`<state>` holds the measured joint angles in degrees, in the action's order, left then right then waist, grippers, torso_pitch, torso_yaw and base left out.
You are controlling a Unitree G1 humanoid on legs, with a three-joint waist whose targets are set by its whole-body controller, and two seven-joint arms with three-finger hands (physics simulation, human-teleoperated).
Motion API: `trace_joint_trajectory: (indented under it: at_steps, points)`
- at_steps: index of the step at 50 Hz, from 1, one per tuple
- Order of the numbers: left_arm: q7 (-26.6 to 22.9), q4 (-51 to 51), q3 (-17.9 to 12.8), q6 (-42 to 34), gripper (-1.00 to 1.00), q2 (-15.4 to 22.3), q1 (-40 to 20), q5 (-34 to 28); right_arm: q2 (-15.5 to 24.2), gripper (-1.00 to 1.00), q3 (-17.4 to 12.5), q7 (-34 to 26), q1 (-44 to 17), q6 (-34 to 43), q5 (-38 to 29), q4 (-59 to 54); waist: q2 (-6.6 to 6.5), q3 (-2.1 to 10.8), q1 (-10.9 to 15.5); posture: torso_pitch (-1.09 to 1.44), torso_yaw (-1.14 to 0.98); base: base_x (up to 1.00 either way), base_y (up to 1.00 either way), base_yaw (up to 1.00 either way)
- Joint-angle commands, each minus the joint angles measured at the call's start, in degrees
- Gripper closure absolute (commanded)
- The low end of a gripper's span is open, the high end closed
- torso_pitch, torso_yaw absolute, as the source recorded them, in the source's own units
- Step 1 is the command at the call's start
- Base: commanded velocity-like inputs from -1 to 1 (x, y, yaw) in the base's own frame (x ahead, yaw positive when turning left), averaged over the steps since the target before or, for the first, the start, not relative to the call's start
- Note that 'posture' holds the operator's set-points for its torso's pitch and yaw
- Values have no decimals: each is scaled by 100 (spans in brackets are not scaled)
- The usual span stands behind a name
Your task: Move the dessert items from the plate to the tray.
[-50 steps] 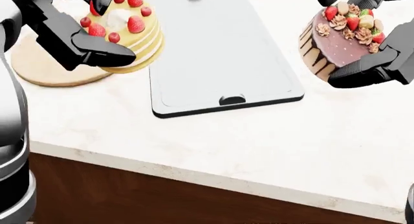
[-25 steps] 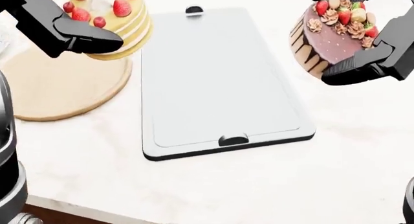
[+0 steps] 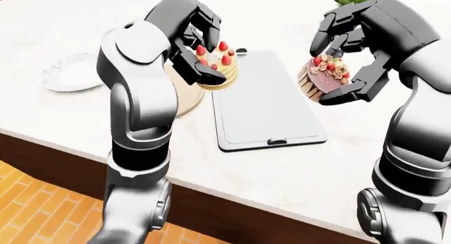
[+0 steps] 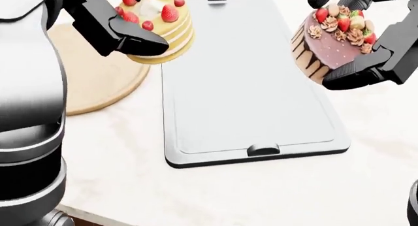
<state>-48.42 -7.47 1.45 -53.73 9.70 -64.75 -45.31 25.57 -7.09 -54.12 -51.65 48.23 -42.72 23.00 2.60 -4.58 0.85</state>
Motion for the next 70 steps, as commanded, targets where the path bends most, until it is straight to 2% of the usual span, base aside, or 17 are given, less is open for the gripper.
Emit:
trace_joint_trajectory:
  at_steps: [1,12,22,37,43,54,59,61,64,68,70]
  points:
    - [200,-166,-55,200,100,-32,-332,-17,113,96,-187,201,-193,-99,-54,135,-23,237,-12,0,0,0,0,0]
    - [709,309,0,441,100,-381,-416,158,165,96,-205,331,-152,-78,63,129,-84,286,-29,0,0,0,0,0]
    - [1285,935,105,804,100,-613,-361,318,146,96,-185,354,-111,-52,78,171,-75,288,-51,0,0,0,0,0]
    - [1694,1471,188,1130,100,-882,-134,307,115,96,-161,396,-97,-61,90,159,-50,268,-49,0,0,0,0,0]
    - [1837,1599,228,1210,88,-977,-74,340,74,96,-121,395,-116,-44,59,160,-42,272,-44,0,0,0,0,0]
    - [2047,1804,312,1411,19,-1104,127,359,56,96,-143,428,-82,-105,84,121,-38,278,-38,0,0,0,0,0]
    - [2072,1787,370,1466,8,-1186,264,303,72,96,-151,410,-80,-90,83,134,-39,291,-37,0,0,0,0,0]
    - [2080,1816,364,1492,-8,-1206,265,292,78,96,-153,408,-81,-92,87,129,-39,293,-38,0,0,0,0,0]
    - [2069,1826,370,1496,-18,-1227,251,266,68,96,-162,445,-64,-130,110,100,-38,302,-38,0,0,0,0,0]
    - [2013,1772,373,1465,-51,-1226,247,215,92,96,-150,403,-100,-80,91,128,-36,306,-45,0,0,0,0,0]
    - [1985,1770,352,1473,-77,-1201,221,201,105,96,-140,371,-130,-42,74,149,-40,306,-46,0,0,0,0,0]
